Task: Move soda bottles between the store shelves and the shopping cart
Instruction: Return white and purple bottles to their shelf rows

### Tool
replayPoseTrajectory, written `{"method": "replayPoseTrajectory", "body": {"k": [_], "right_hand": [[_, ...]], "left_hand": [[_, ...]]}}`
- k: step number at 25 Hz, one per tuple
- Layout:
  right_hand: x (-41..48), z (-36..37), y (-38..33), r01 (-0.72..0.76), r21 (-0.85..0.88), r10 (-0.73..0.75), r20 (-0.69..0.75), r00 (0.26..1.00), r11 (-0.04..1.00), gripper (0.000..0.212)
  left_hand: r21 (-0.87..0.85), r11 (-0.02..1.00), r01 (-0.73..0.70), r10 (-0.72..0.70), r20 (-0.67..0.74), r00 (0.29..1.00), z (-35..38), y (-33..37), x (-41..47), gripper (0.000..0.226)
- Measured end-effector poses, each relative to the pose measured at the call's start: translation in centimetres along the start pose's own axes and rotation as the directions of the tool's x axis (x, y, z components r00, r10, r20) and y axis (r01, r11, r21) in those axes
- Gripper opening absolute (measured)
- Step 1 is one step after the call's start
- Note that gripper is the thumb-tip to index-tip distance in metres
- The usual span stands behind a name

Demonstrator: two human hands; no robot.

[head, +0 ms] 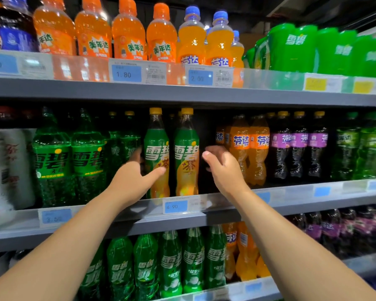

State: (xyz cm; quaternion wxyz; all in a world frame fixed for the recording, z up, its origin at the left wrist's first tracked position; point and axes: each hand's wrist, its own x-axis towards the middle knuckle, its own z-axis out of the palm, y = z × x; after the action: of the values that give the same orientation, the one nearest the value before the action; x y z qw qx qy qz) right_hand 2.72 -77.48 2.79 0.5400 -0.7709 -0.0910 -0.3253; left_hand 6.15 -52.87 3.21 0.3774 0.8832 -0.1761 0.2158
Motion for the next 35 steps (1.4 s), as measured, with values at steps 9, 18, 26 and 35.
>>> {"method": "replayPoseTrajectory", "body": {"k": [9,18,26,35], "right_hand": [[0.1,-14.7,2.6,0.050,-0.366,-0.126,-0.188,0.974,0.929,0.018],[6.7,-18.7,8.0,-0.247,-0.432,0.281,0.016,0.959,0.867,0.073],[8.9,-17.2,9.5,-0.163,-0.502,0.274,0.155,0.949,0.849,0.028],[9.2,-18.2,10.4,-0.226,-0.367,0.318,0.214,0.923,0.902,0.053]], "left_hand": [[0.202,0.843,-0.499,0.507,-0.609,0.610,4.2,6.4,-5.4,0.031],[-0.187,0.982,0.039,-0.022,0.093,0.995,15.9,18.4,3.9,0.048],[-0.350,0.883,0.314,-0.221,0.280,0.934,20.5,17.4,9.9,0.087],[-0.454,0.853,0.256,-0.092,0.353,0.931,19.6,16.2,9.4,0.076]]}}
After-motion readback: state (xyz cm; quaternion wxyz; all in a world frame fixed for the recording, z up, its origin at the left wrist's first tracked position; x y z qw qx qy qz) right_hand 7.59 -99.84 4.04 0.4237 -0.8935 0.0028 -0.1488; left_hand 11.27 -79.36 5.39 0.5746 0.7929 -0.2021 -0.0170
